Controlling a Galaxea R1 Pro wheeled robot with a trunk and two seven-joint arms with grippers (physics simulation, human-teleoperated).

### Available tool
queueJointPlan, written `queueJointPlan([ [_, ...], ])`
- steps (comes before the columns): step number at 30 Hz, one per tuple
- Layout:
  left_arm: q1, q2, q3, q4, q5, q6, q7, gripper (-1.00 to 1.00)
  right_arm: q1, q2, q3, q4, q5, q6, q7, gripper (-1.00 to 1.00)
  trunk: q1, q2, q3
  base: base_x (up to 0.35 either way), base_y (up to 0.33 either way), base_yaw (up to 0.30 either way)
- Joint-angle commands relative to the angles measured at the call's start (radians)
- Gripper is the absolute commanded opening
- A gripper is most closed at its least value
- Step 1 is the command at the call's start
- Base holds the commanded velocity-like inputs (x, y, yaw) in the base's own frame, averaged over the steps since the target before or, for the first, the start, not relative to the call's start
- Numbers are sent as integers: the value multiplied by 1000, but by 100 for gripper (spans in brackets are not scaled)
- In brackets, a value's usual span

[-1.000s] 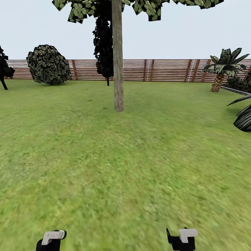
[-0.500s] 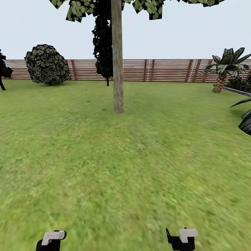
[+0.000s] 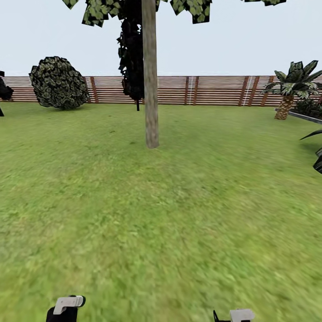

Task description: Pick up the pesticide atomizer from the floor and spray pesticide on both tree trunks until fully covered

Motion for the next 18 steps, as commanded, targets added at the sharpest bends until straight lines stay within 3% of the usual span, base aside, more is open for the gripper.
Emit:
queueJointPlan([
  [1, -1, 0, 9, 0, -9, -4, -5, -100, 3, 0, 0, 1, 6, -2, -5, 100, 0, 0, -1, 339, 0, 0],
  [18, -1, 0, 9, -2, -9, -4, -5, -100, 11, 0, 0, 2, 6, -2, -6, 100, 0, 0, -1, 339, 0, 0],
])
